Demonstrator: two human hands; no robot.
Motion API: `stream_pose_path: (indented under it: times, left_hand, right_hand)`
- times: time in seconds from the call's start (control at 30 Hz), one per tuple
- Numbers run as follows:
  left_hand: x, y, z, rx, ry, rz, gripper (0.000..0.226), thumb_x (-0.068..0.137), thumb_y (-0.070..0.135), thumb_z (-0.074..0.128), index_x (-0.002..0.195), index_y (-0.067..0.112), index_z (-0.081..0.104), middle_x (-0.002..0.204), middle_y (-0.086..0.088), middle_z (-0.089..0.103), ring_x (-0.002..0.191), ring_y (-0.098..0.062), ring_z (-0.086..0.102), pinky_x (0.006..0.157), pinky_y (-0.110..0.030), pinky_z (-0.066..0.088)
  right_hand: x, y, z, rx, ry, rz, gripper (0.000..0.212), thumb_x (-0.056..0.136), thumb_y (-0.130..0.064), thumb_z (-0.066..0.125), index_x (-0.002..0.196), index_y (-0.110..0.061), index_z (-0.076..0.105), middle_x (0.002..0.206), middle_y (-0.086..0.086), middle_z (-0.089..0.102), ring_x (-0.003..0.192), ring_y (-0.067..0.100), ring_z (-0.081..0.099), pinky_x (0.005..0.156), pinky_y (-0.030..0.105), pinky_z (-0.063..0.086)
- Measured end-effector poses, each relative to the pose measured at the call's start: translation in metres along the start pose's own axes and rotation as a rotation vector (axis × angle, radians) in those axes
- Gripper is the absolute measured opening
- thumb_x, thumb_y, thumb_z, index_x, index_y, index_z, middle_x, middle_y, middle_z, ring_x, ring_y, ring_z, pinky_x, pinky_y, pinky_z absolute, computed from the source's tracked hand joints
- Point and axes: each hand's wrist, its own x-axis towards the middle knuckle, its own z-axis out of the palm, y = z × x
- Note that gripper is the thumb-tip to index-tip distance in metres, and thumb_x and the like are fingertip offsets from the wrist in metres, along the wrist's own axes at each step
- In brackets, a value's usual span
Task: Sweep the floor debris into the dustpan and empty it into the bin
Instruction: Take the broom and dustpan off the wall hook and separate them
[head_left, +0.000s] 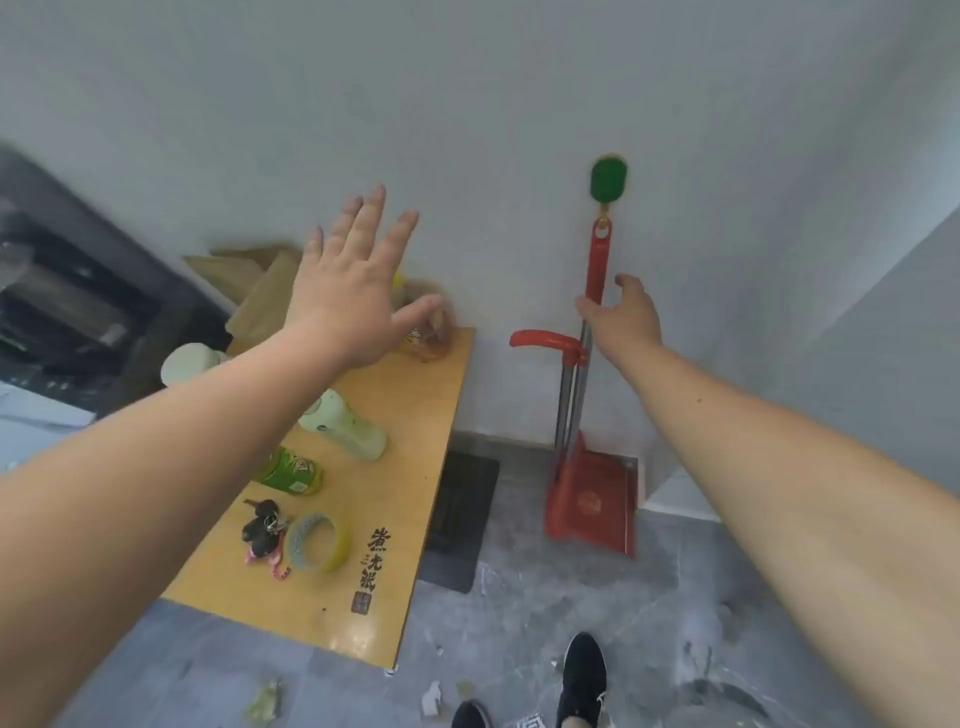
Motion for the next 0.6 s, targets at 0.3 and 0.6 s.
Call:
stream_pose_path:
  times: [0.3, 0.6]
  left_hand:
    - [-0.011, -0.021, 0.019, -0.012, -0.003, -0.076, 0.091, 0.092, 0.079, 0.036, 0.164, 0.031, 0.008, 0.173, -0.007, -0.001, 0.159, -0.027, 0.002, 0.127, -0.054, 0.015]
    - [-0.013, -0.020, 0.013, -0.067, 0.027, -0.087, 0.090, 0.092, 0.079, 0.035, 0.164, 0.031, 0.008, 0.173, -0.007, -0.001, 0.159, -0.026, 0.002, 0.128, -0.053, 0.016]
  right_hand:
    - [0.033, -0.006, 0.028, 0.081, -0.037, 0.135, 0.052, 0.097, -0.045, 0.052, 0.134, -0.009, 0.056, 0.126, 0.010, 0.064, 0.114, 0.030, 0.062, 0.096, 0.037, 0.050]
    - [0.037, -0.013, 0.025, -0.048, -0.064, 0.100, 0.055, 0.103, -0.046, 0.043, 0.139, -0.005, 0.051, 0.134, 0.014, 0.060, 0.117, 0.033, 0.059, 0.091, 0.033, 0.047]
